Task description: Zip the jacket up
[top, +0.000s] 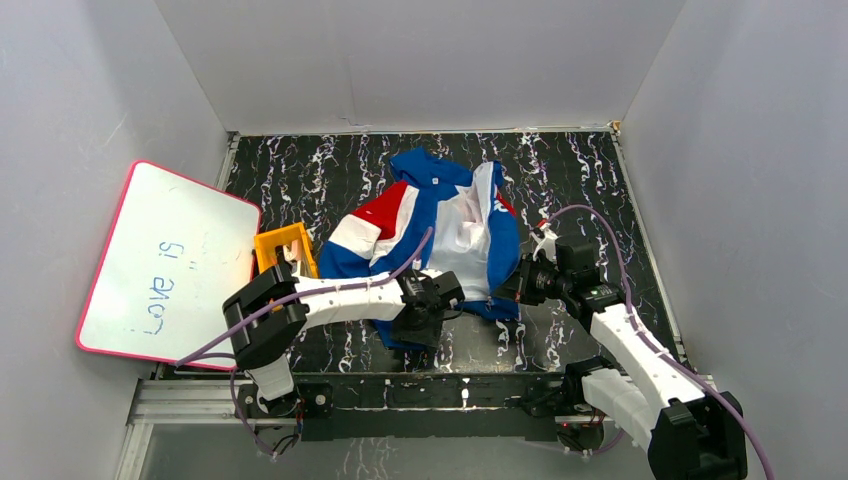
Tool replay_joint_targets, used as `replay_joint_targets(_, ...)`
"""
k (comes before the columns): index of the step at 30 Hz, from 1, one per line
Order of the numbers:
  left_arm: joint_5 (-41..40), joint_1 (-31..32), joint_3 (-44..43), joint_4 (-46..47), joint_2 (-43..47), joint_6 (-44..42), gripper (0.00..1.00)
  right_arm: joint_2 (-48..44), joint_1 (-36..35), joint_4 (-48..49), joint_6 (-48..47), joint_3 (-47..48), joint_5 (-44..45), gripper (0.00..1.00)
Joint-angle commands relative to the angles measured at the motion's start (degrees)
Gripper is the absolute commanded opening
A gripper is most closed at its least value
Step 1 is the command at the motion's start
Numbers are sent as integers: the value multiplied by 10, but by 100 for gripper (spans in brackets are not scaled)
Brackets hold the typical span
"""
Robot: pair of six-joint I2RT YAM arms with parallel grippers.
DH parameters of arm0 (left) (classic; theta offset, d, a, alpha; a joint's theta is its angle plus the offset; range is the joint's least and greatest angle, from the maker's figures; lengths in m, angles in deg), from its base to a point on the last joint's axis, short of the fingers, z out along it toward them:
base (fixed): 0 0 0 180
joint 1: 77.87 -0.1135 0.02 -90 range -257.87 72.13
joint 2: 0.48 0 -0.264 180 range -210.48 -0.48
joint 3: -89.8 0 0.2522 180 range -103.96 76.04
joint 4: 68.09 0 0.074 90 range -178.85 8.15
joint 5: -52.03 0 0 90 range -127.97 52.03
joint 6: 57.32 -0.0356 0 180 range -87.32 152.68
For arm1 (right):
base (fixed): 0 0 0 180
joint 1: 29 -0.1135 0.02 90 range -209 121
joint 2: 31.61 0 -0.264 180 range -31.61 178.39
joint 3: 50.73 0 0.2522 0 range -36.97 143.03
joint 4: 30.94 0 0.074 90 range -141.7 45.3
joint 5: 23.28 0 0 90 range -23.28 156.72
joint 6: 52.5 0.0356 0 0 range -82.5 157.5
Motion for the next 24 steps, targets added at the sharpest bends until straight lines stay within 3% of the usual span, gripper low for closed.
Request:
replay_joint_targets(1, -33, 2, -16, -21, 4, 10, 48, -12, -3, 5, -9, -4, 3, 0)
replay_joint_targets(9, -36, 2, -16, -13, 3, 5, 27, -16, -3, 8, -6, -12, 3, 0)
replay_joint_targets(14, -36, 2, -18, -7, 15, 0, 2, -19, -3, 5, -5, -11, 4, 0)
replay_joint_targets(24, -4, -8, 14, 80, 110, -19, 0, -30, -3, 25, 9, -7, -39, 0)
